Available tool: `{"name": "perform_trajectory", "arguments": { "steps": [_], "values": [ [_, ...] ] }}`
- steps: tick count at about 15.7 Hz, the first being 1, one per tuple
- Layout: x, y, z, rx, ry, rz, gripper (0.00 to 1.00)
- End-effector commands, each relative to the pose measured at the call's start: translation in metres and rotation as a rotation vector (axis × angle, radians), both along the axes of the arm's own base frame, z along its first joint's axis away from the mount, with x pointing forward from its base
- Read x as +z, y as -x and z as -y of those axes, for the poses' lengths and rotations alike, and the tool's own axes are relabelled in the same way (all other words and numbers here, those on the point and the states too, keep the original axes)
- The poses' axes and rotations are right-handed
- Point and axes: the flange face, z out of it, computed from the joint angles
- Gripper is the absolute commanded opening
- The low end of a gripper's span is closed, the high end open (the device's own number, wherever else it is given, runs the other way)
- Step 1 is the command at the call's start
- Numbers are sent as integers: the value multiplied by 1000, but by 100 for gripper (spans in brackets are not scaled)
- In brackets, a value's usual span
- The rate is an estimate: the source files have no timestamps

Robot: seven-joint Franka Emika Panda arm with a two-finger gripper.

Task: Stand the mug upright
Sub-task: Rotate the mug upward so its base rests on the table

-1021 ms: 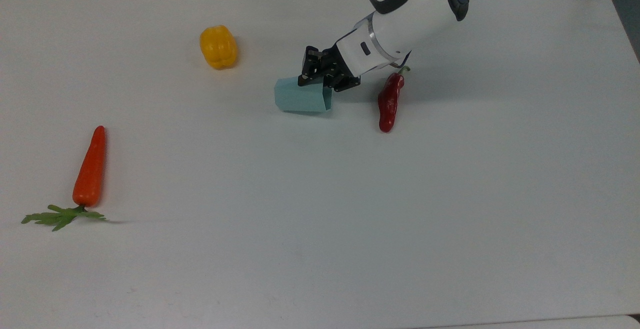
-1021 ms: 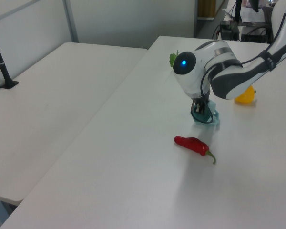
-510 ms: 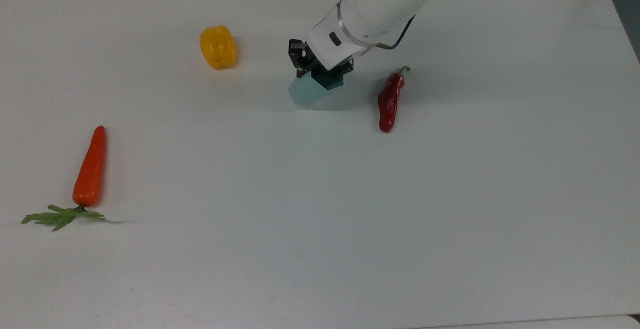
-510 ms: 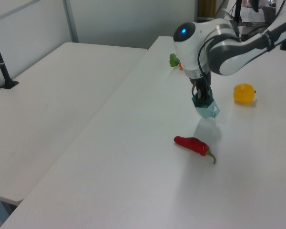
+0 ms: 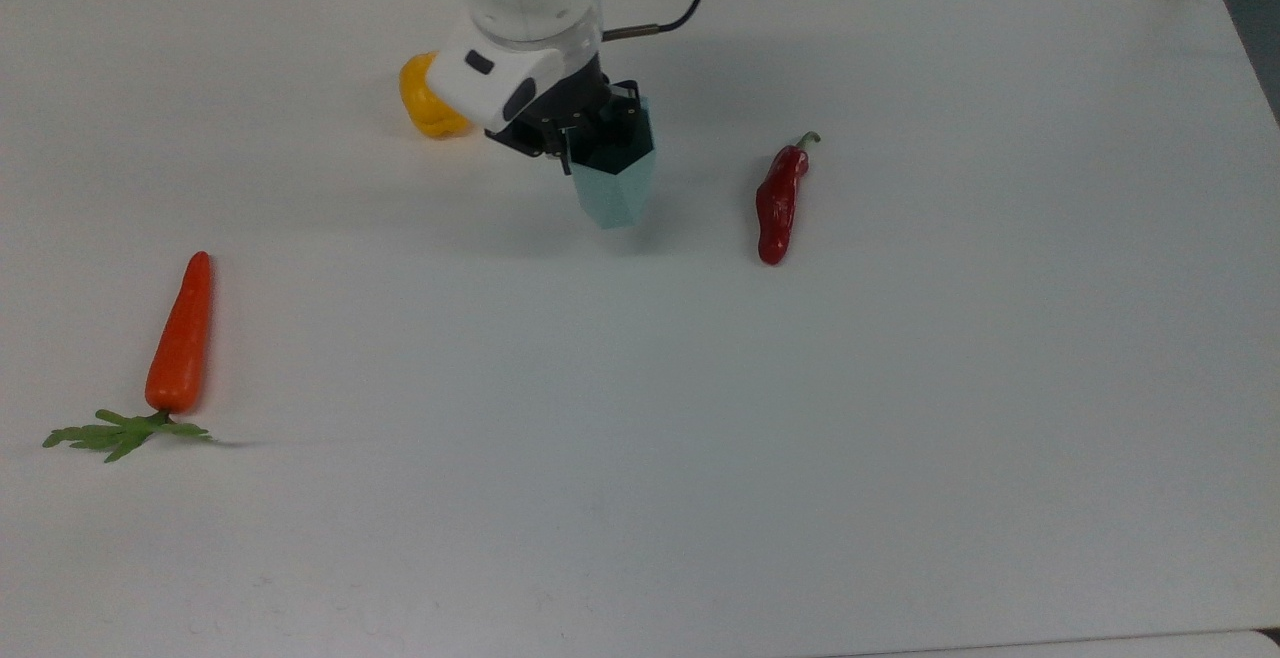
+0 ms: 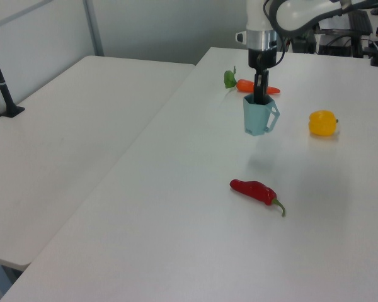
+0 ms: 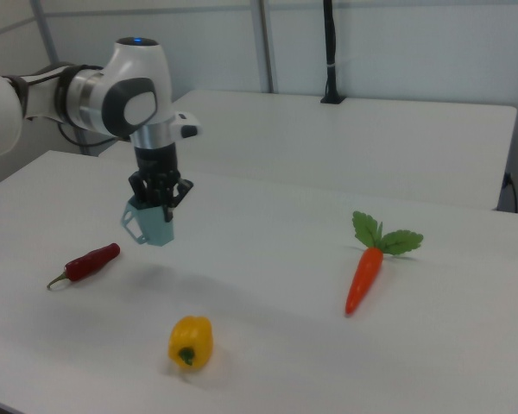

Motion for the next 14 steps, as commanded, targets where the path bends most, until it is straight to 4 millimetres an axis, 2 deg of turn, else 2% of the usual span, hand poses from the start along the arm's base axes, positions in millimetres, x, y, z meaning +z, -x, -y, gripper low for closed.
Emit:
{"name": "perform_trajectory", "arguments": {
  "steps": [1,5,7,10,14],
  "values": [
    [-17,-14,35,79,-41,87,0],
    [-44,-28,81,89,-17,121,0],
    [-54,-29,94,155,-12,115,0],
    [-71,-30,99,258,-11,101,0],
    [-92,-32,95,309,-13,75,2]
  ]
}}
